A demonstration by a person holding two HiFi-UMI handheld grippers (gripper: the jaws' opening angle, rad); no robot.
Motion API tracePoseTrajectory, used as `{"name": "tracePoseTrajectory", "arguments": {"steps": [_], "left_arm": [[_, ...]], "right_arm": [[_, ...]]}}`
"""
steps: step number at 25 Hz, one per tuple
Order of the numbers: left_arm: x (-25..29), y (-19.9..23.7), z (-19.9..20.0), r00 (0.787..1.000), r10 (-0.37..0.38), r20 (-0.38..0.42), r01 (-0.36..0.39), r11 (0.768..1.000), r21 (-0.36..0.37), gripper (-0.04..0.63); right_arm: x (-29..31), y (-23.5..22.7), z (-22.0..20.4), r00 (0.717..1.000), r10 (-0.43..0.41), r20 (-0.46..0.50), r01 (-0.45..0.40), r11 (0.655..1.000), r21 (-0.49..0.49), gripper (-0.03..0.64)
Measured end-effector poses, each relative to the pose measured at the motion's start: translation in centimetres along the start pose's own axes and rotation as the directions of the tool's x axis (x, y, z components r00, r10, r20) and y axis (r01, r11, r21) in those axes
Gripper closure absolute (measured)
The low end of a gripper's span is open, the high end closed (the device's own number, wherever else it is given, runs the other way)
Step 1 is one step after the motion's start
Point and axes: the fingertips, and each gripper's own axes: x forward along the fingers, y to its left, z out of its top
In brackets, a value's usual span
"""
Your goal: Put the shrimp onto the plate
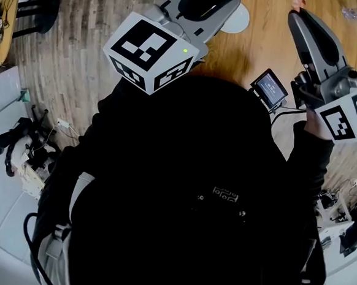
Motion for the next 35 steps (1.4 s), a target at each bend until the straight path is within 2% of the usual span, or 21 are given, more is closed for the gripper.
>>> {"name": "tracePoseTrajectory", "arguments": {"steps": [5, 10, 19, 25, 31, 35], "left_arm": [[-0.6, 1.1, -1.6, 0.999, 0.020, -0.047, -0.022, 0.998, -0.050, 0.597], [-1.0, 3.1, -3.2, 0.997, 0.050, -0.055, -0.055, 0.995, -0.085, 0.597], [-2.4, 2.6, -5.6, 0.994, 0.075, -0.077, -0.082, 0.992, -0.094, 0.597], [-2.7, 2.9, -5.0, 0.995, 0.071, -0.067, -0.077, 0.993, -0.088, 0.597], [-2.2, 2.2, -6.7, 0.995, 0.067, -0.068, -0.073, 0.994, -0.083, 0.597], [-2.6, 2.6, -6.1, 0.996, 0.067, -0.060, -0.072, 0.993, -0.094, 0.597]], "right_arm": [[1.1, 0.4, 0.8, 0.999, -0.002, -0.046, -0.001, 0.999, -0.050, 0.558], [3.2, -0.6, -0.7, 0.993, -0.002, -0.114, -0.006, 0.998, -0.069, 0.558], [2.9, -1.7, -4.2, 0.985, 0.025, -0.170, -0.035, 0.998, -0.055, 0.558], [3.7, -1.8, -4.0, 0.979, 0.038, -0.198, -0.051, 0.997, -0.060, 0.558], [3.0, -2.6, -6.4, 0.975, 0.036, -0.220, -0.050, 0.997, -0.059, 0.558], [3.2, -2.2, -6.2, 0.970, 0.033, -0.241, -0.048, 0.997, -0.058, 0.558]]}}
